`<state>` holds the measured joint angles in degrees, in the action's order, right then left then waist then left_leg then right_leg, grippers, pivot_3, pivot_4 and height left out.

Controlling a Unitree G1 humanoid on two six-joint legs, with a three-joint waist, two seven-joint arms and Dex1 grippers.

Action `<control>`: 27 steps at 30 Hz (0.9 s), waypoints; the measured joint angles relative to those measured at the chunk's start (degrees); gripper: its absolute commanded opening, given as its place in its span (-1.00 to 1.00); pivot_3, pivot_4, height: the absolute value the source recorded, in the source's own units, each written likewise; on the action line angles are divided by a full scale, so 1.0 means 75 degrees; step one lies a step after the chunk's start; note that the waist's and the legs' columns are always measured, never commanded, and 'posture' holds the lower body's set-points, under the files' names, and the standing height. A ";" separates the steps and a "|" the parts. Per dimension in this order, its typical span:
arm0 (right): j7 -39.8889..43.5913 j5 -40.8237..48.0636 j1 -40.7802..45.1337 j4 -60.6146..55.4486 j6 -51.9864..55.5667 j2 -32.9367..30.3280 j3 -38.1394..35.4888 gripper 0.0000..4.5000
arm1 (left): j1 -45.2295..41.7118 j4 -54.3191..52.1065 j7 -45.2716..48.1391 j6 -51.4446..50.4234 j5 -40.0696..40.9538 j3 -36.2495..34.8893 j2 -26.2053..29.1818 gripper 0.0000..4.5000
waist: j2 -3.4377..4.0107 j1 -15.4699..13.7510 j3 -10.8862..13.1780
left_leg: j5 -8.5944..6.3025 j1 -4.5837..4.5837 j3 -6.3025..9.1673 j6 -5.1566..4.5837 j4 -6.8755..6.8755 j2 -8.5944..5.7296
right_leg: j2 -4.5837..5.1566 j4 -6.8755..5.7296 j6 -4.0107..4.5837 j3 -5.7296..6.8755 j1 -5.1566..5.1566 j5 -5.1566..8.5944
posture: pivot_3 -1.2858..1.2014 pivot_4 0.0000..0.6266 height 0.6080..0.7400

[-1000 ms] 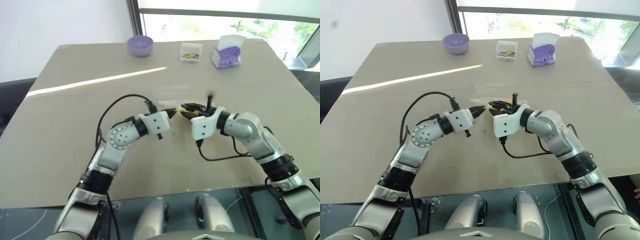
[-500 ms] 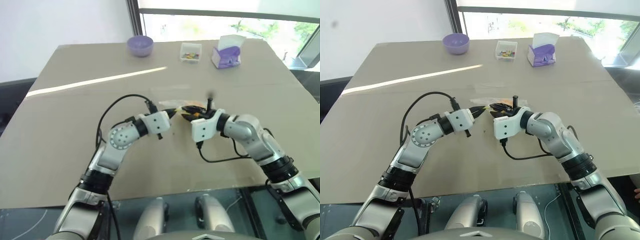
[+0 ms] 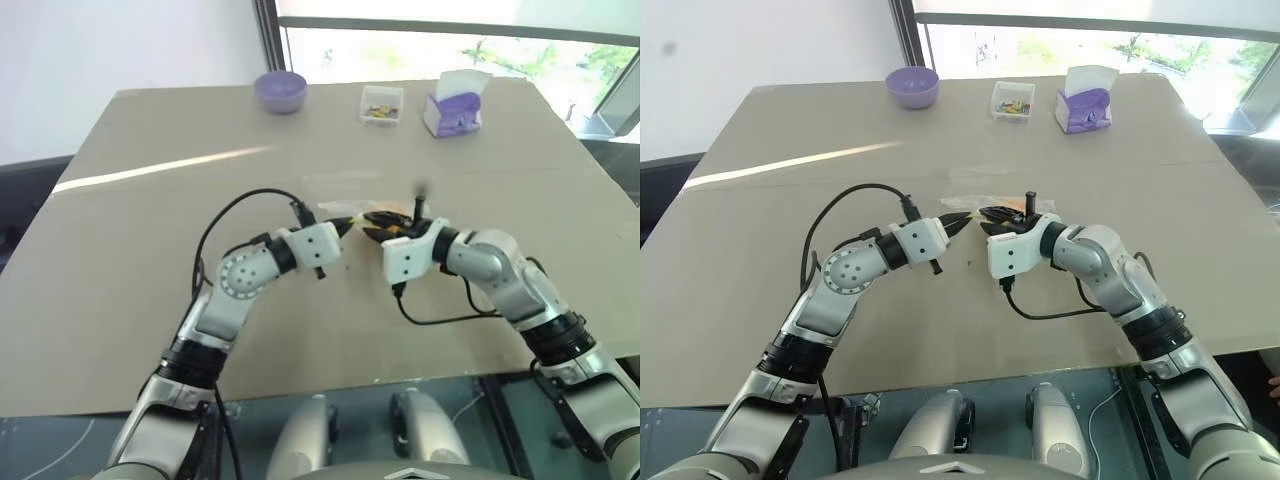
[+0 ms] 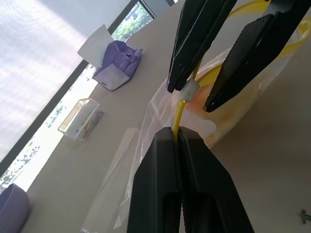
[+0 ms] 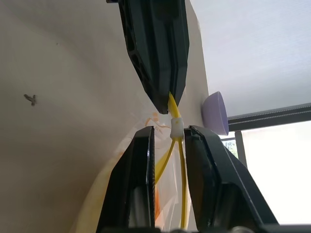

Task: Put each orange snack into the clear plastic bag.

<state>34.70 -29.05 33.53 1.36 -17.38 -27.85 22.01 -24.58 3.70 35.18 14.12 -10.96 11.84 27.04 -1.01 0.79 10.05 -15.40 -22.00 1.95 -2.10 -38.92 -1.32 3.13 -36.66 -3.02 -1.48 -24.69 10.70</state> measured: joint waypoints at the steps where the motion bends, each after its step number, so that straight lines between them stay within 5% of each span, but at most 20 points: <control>1: -0.0001 0.0000 0.0000 0.0000 -0.0001 0.0002 0.0000 -0.53 | 0.0000 0.0000 0.0000 0.0000 0.0000 0.0000 -0.0002 -1.00 | 0.0000 0.0000 0.0000 | 0.0000 0.0000 0.0000 0.0000 0.0000 0.0000 | 0.0000 0.0000 0.0000 0.0000 0.0000 0.0000 | 0.03 -0.52 1.00; 18: -0.0045 -0.0004 0.0009 0.0006 -0.0027 0.0008 0.0000 -0.53 | 0.0005 -0.0035 -0.0009 -0.0063 -0.0006 0.0000 -0.0030 -1.00 | 0.0000 0.0000 0.0000 | 0.0000 0.0000 0.0000 0.0000 0.0001 0.0000 | 0.0000 0.0001 0.0000 0.0000 0.0000 0.0000 | 0.03 -0.52 1.00; 20: -0.0052 -0.0003 0.0011 0.0036 -0.0031 0.0010 0.0000 -0.94 | 0.0006 -0.0043 -0.0012 -0.0098 -0.0008 0.0000 -0.0031 -1.00 | 0.0000 0.0000 0.0000 | 0.0000 0.0000 0.0000 0.0000 0.0001 0.0000 | 0.0000 0.0001 0.0000 0.0000 0.0000 0.0000 | 0.03 -0.52 1.00; 21: -0.0063 -0.0003 0.0016 0.0050 -0.0033 0.0010 -0.0001 -0.99 | 0.0011 -0.0043 -0.0012 -0.0117 -0.0010 0.0000 -0.0031 -1.00 | 0.0000 0.0000 0.0000 | 0.0000 0.0000 0.0000 0.0000 0.0001 0.0000 | 0.0000 0.0001 0.0000 0.0000 0.0000 0.0000 | 0.03 -0.52 1.00; 27: -0.0083 -0.0003 0.0049 0.0104 -0.0063 0.0011 -0.0001 -0.99 | 0.0016 -0.0043 -0.0018 -0.0139 -0.0013 0.0000 -0.0045 -1.00 | 0.0000 0.0001 0.0000 | 0.0000 -0.0001 0.0000 0.0000 0.0001 0.0000 | 0.0000 0.0002 0.0000 0.0000 0.0000 0.0000 | 0.03 -0.52 1.00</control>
<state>34.07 -29.08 33.89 2.14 -17.85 -27.77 22.01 -24.46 3.38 35.05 13.08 -11.05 11.84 26.71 -1.01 0.79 10.05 -15.40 -22.00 1.95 -2.10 -38.91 -1.32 3.13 -36.65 -3.02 -1.48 -24.69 10.70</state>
